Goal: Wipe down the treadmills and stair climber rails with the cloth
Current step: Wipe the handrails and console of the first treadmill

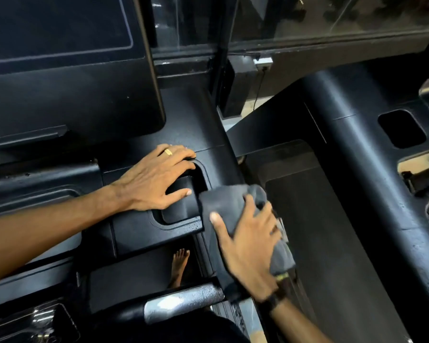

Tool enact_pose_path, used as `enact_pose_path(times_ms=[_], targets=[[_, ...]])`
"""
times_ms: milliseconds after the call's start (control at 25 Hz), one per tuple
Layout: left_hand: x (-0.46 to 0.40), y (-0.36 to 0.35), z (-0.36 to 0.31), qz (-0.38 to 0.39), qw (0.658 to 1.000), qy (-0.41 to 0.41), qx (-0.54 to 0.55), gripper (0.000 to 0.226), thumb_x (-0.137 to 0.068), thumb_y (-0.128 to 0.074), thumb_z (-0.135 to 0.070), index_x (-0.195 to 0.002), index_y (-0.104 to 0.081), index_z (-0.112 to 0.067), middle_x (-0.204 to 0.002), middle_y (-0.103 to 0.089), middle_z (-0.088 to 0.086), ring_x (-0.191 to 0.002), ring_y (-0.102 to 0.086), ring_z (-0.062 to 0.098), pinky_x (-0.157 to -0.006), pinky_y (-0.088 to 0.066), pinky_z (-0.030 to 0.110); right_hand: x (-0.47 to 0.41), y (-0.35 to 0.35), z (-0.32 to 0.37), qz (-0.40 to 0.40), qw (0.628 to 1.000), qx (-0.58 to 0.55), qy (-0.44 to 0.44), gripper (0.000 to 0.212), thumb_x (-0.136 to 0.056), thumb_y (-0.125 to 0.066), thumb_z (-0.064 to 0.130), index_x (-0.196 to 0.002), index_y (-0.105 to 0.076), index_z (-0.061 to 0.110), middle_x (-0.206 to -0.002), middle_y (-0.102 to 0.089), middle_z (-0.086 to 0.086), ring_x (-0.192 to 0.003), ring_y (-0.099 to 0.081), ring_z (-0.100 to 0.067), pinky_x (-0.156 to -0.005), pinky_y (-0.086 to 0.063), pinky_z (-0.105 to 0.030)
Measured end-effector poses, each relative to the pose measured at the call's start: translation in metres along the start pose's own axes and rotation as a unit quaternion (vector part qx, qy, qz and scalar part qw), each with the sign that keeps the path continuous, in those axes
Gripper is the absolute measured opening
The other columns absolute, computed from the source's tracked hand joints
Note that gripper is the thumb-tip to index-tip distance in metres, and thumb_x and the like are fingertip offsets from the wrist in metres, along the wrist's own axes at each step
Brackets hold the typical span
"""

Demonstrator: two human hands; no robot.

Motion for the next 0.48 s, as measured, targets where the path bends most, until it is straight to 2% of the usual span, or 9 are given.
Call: enact_pose_path(times_ms=[80, 200, 280, 320, 360, 400, 480], targets=[[0.001, 0.000, 0.000, -0.003, 1.000, 0.002, 0.002, 0.054, -0.091, -0.051, -0.054, -0.122, -0.060, -0.011, -0.139, -0.051, 0.008, -0.131, -0.046, 0.026, -0.110, -0.034, 0.041, -0.048, 0.005, 0.041, -0.011, 0.999, -0.045, 0.029, 0.089, -0.086, -0.017, 0.086, -0.151, -0.027, 0.026, -0.149, -0.035, -0.022, -0.132, -0.038, -0.041, -0.104, -0.031, -0.061], [0.003, 0.001, -0.003, 0.004, 1.000, 0.007, 0.024, 0.040, -0.091, -0.053, -0.050, -0.110, -0.058, -0.015, -0.139, -0.051, 0.007, -0.131, -0.046, 0.024, -0.111, -0.034, 0.040, -0.131, 0.007, 0.040, 0.071, 0.980, -0.187, 0.015, 0.079, -0.090, -0.033, 0.079, -0.152, -0.029, 0.030, -0.151, -0.041, -0.015, -0.136, -0.039, -0.039, -0.112, -0.030, -0.054], [0.004, 0.002, -0.002, -0.006, 0.999, 0.012, 0.037, 0.033, -0.091, -0.054, -0.048, -0.103, -0.054, -0.017, -0.137, -0.051, 0.007, -0.130, -0.046, 0.024, -0.112, -0.033, 0.039, -0.149, 0.001, 0.020, 0.166, 0.928, -0.334, -0.029, 0.074, -0.093, -0.039, 0.073, -0.153, -0.035, 0.030, -0.156, -0.041, -0.006, -0.143, -0.038, -0.030, -0.119, -0.027, -0.046], [0.006, 0.001, -0.002, -0.009, 0.999, 0.014, 0.040, 0.031, -0.091, -0.054, -0.047, -0.102, -0.053, -0.017, -0.137, -0.051, 0.007, -0.130, -0.046, 0.024, -0.112, -0.032, 0.038, -0.143, -0.003, 0.005, 0.195, 0.906, -0.369, -0.063, 0.074, -0.093, -0.039, 0.074, -0.153, -0.039, 0.030, -0.157, -0.042, -0.004, -0.144, -0.038, -0.027, -0.120, -0.026, -0.044], [0.006, 0.000, -0.002, -0.013, 0.999, 0.013, 0.040, 0.031, -0.091, -0.054, -0.047, -0.101, -0.053, -0.018, -0.136, -0.051, 0.007, -0.130, -0.046, 0.024, -0.112, -0.032, 0.037, -0.128, -0.006, -0.011, 0.206, 0.903, -0.363, -0.100, 0.076, -0.092, -0.038, 0.076, -0.153, -0.040, 0.030, -0.157, -0.042, -0.004, -0.144, -0.038, -0.027, -0.121, -0.026, -0.044], [0.006, 0.000, -0.001, -0.016, 0.999, 0.012, 0.038, 0.031, -0.091, -0.055, -0.047, -0.102, -0.053, -0.018, -0.136, -0.051, 0.007, -0.130, -0.046, 0.024, -0.113, -0.031, 0.036, -0.111, -0.008, -0.026, 0.196, 0.917, -0.321, -0.130, 0.079, -0.091, -0.033, 0.079, -0.153, -0.040, 0.029, -0.156, -0.042, -0.007, -0.143, -0.039, -0.030, -0.120, -0.027, -0.047], [0.004, -0.001, -0.001, -0.014, 0.999, 0.010, 0.033, 0.033, -0.091, -0.056, -0.049, -0.103, -0.054, -0.018, -0.135, -0.052, 0.006, -0.129, -0.046, 0.023, -0.112, -0.031, 0.036, -0.071, -0.009, -0.039, 0.121, 0.970, -0.162, -0.132, 0.089, -0.087, -0.015, 0.083, -0.152, -0.035, 0.026, -0.151, -0.044, -0.015, -0.136, -0.041, -0.038, -0.113, -0.030, -0.055]])
Point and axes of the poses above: each hand's wrist, its own x-axis away from the middle knuckle, its own y-axis out of the back of the hand, z = x × y, the point moved 4 cm from there along -x, towards the middle knuckle
